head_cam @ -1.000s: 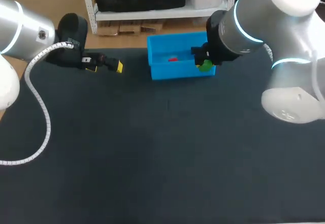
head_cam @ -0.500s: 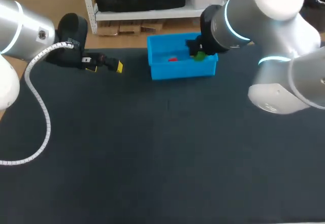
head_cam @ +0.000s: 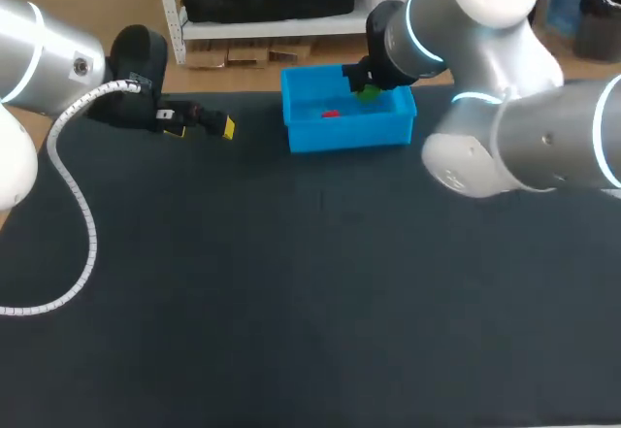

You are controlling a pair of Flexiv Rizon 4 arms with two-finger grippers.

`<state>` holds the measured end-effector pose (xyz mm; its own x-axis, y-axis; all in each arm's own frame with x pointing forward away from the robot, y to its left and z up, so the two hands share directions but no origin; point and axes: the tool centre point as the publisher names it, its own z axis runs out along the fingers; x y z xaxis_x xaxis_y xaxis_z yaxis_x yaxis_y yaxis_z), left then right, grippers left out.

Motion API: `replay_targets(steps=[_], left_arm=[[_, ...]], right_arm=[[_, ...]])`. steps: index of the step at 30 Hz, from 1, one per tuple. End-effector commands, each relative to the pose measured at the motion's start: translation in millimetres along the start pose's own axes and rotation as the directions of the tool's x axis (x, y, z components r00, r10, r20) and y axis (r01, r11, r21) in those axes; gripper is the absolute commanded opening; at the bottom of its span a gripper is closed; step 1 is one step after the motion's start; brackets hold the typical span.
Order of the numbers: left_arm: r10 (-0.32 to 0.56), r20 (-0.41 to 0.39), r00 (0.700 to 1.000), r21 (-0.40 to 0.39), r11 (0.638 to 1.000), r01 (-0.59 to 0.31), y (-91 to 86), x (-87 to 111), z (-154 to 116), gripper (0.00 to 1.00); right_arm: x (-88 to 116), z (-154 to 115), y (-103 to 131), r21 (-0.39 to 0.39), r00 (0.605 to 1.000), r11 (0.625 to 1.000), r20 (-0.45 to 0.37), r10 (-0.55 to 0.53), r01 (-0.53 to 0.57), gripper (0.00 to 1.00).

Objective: Use the left arm to pick the red cube and place it into the blue plastic box first, then use the right arm to grasp the green cube and put it into the same blue plastic box after the first action is fully finished.

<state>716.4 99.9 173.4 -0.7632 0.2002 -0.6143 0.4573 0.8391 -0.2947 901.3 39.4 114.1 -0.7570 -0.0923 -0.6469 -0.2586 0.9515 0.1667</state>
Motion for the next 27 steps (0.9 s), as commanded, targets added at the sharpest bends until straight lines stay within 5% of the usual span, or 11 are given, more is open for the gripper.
replay_targets(steps=[1, 13, 27], left_arm=[[0.001, 0.002, 1.000, 0.004, 1.000, -0.001, 1.0, 0.5, -0.4, 1.00], [0.001, 0.002, 1.000, 0.004, 1.000, -0.001, 1.0, 0.5, -0.4, 1.00], [0.001, 0.002, 1.000, 0.004, 1.000, -0.001, 1.0, 0.5, -0.4, 1.00]], right_arm=[[-15.6, 38.0, -1.9, -0.013, 0.999, 1.000, -0.053, -0.009, 0.008, 0.00], [-21.4, 76.6, -7.7, -0.008, 0.994, 1.000, -0.109, -0.009, 0.008, 0.00], [-17.0, 91.1, -22.0, 0.014, 0.988, 1.000, -0.153, 0.007, -0.005, 0.00]])
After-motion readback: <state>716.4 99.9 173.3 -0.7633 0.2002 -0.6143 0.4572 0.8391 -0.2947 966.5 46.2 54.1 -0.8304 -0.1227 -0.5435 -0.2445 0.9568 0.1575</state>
